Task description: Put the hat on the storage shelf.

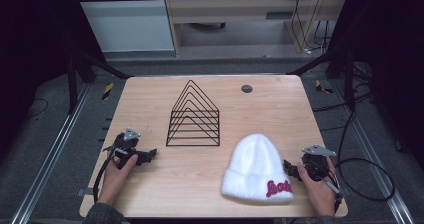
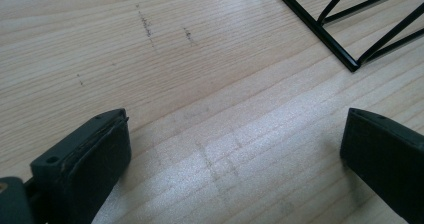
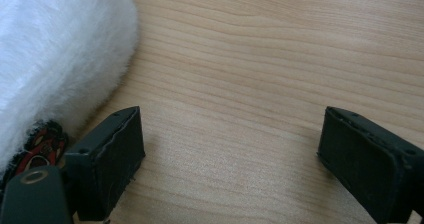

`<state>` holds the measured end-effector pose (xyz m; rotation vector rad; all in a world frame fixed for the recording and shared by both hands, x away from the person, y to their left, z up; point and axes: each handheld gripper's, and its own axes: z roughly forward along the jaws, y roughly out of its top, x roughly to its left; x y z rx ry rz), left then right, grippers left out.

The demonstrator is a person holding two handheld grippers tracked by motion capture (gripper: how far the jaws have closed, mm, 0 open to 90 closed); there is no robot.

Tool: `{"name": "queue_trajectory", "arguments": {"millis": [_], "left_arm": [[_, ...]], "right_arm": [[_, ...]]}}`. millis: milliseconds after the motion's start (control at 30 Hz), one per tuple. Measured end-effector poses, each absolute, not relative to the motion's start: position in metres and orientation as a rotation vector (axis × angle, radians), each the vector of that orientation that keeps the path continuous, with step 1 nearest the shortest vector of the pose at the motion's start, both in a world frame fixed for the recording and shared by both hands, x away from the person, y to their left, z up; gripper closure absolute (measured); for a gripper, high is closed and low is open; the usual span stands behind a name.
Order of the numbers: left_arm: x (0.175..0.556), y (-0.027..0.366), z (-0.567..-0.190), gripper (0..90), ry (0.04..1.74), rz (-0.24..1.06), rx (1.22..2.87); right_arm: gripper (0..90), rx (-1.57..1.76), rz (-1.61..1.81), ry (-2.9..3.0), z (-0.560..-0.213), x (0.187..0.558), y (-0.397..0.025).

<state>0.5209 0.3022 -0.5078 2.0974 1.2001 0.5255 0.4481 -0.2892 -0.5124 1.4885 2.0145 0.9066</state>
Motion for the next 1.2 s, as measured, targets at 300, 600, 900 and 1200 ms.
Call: {"name": "queue_trajectory", "arguments": {"millis": [300, 600, 900, 1200], "left_arm": [[0.521, 0.302, -0.508, 0.0, 1.201, 0.526, 2.096], [0.521, 0.302, -0.508, 0.0, 1.201, 0.526, 2.097], [0.521, 0.302, -0.508, 0.0, 1.201, 0.525, 2.097], [0.521, 0.302, -0.508, 0.0, 1.203, 0.524, 2.095]], "right_arm": [[11.3, 1.489, 0.895, 2.006, -0.513, 0.448, -0.289], [14.8, 1.486, 0.917, 2.033, -0.509, 0.442, -0.289], [19.4, 1.391, 0.81, 2.092, -0.453, 0.455, -0.286], [32.6, 1.25, 0.875, 2.252, -0.422, 0.489, -0.242]]}}
